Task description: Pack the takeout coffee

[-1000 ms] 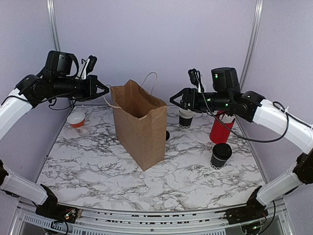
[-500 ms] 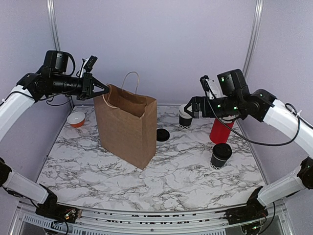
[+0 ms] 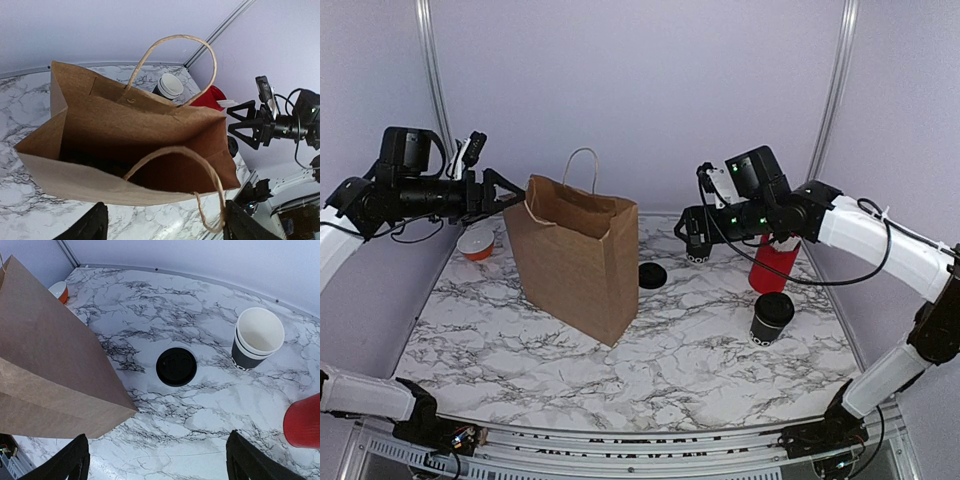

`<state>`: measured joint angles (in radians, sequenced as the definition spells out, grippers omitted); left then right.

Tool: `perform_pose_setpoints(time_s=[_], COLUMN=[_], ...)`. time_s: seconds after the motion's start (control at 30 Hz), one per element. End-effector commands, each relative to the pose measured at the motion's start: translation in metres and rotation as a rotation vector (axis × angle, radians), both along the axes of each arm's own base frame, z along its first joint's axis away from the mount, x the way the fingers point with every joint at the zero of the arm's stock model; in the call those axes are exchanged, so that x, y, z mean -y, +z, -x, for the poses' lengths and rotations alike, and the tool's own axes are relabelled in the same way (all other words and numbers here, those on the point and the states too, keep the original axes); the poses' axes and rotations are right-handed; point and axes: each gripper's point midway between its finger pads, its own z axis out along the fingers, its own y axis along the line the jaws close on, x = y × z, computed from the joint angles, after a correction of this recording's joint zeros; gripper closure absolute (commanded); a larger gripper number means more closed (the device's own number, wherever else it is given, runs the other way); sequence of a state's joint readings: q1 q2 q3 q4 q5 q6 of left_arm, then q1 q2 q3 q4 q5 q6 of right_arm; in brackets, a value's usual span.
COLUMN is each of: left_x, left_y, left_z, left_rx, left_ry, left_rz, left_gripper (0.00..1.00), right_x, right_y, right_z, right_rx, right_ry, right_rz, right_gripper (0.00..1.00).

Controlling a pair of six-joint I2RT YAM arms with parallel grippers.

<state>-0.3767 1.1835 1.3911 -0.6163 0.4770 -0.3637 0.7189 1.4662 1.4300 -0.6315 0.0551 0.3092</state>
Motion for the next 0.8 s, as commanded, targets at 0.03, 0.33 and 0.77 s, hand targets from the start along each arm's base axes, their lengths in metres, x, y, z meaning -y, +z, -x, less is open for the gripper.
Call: perform_pose_setpoints(time_s=[0.03, 0.33, 0.77], left_x=[-0.037, -0.105, -0.099], left_y=[-0.011, -0.058, -0.203], left_z=[0.018, 0.038, -0.014], left_rx=[0.03, -0.059, -0.35], left_ry=[0.162, 0.572, 0.744], left_rz=[-0.057, -0.019, -0.038], left_gripper=[0.09, 0.02, 0.1], right_x=[-0.026, -0.07, -0.101], right_y=[0.029, -0.004, -0.076], right_z=[-0.031, -0.061, -0.068], right_rx=[0.14, 0.125, 0.059], right_ry=[-0.002, 0.064, 0.13], right_rz=[-0.078, -0.12, -0.103], right_gripper=[0.1, 0.11, 0.12])
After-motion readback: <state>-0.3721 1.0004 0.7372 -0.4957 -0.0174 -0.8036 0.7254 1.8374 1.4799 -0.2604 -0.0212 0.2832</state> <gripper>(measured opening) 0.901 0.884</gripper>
